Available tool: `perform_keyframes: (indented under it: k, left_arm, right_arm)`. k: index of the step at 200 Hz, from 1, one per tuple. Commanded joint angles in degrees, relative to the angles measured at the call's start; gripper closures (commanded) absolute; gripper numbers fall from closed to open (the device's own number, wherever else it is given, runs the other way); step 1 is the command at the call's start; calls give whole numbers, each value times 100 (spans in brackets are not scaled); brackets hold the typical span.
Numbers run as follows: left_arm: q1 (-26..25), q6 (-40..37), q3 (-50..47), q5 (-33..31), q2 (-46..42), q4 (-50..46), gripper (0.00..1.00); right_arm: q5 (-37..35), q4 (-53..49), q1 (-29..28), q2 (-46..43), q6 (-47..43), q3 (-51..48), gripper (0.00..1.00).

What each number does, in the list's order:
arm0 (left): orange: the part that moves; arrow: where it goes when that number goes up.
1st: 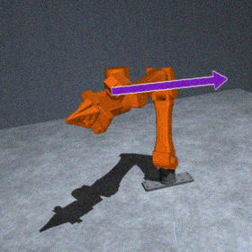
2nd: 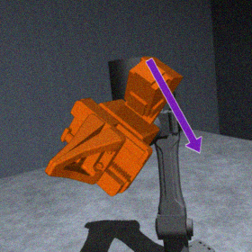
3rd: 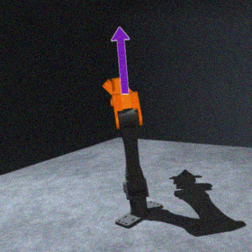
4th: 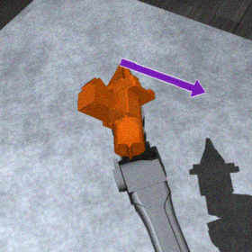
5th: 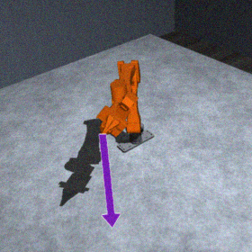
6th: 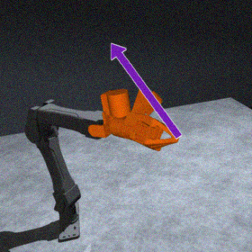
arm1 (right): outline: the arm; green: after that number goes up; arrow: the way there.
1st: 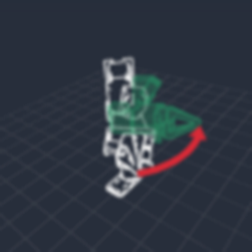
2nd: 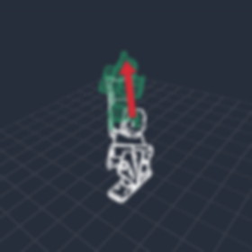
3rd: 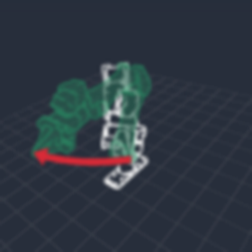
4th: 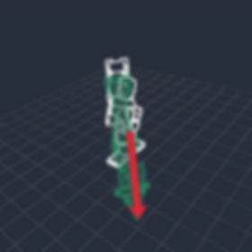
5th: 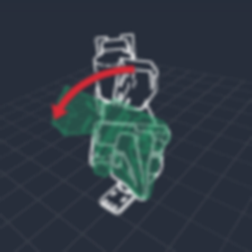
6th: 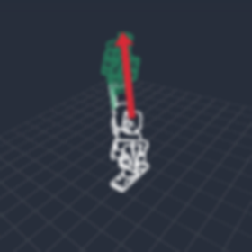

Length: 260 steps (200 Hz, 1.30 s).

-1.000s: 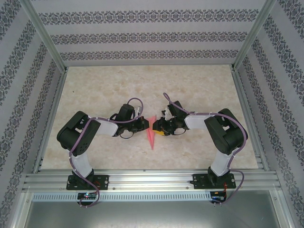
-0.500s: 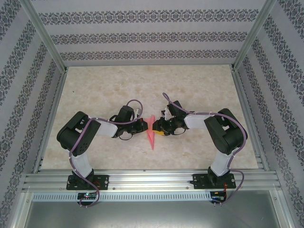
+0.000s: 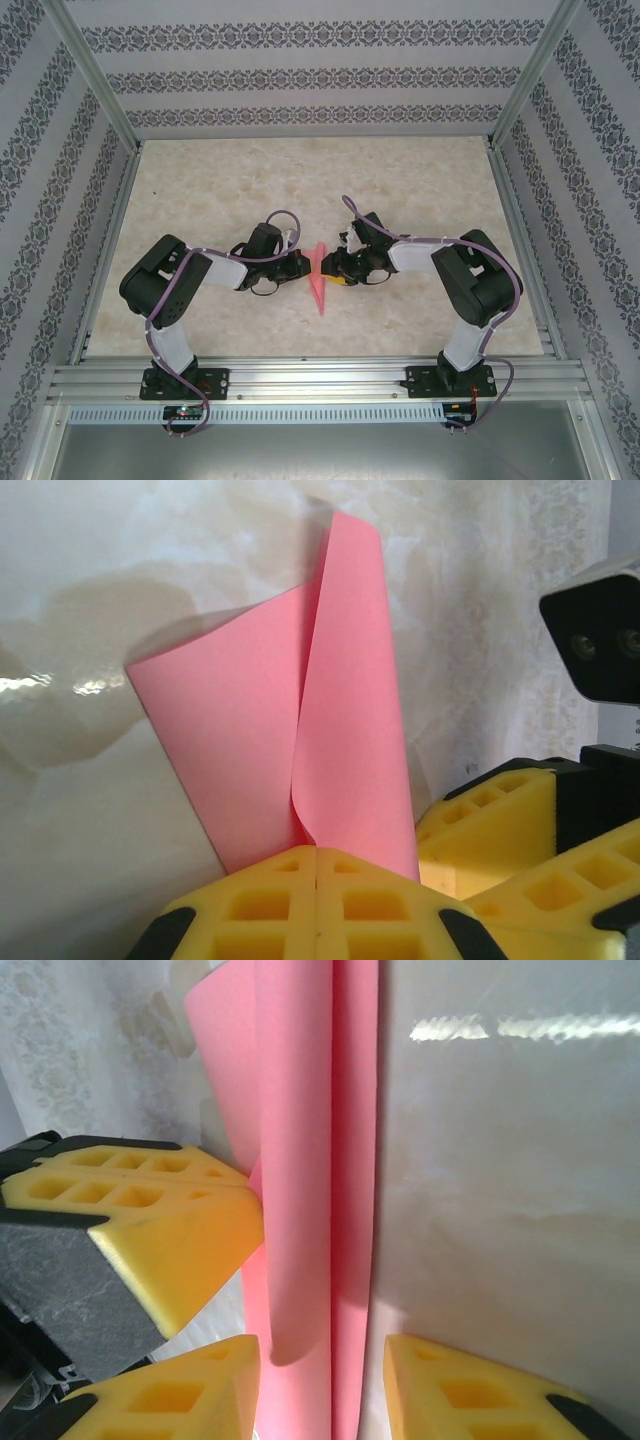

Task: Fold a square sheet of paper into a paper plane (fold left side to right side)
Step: Fold the wing for the fifth time at the center of the table.

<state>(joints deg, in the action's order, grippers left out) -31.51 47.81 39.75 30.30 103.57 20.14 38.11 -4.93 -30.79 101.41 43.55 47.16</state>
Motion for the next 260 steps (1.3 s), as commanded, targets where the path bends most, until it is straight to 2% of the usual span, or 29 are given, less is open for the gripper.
perform_keyframes:
  k: [1,73,148,260]
  left_arm:
    - [54,-160,-39,-157,100,86,95]
    - [56,-135,-66,-301,108,43,98]
    - [52,-104,-50,-402,137,42,100]
    - [55,-107,-53,-458,170,42,100]
  right_arm:
    - [-25,249,-107,-443,-1,-159,63]
    - [1,1088,-698,-990,781,-964,74]
    - [-180,1822,-1088,-812,1156,-1288,75]
    - [-278,1836,-1159,-482,1162,-1218,75]
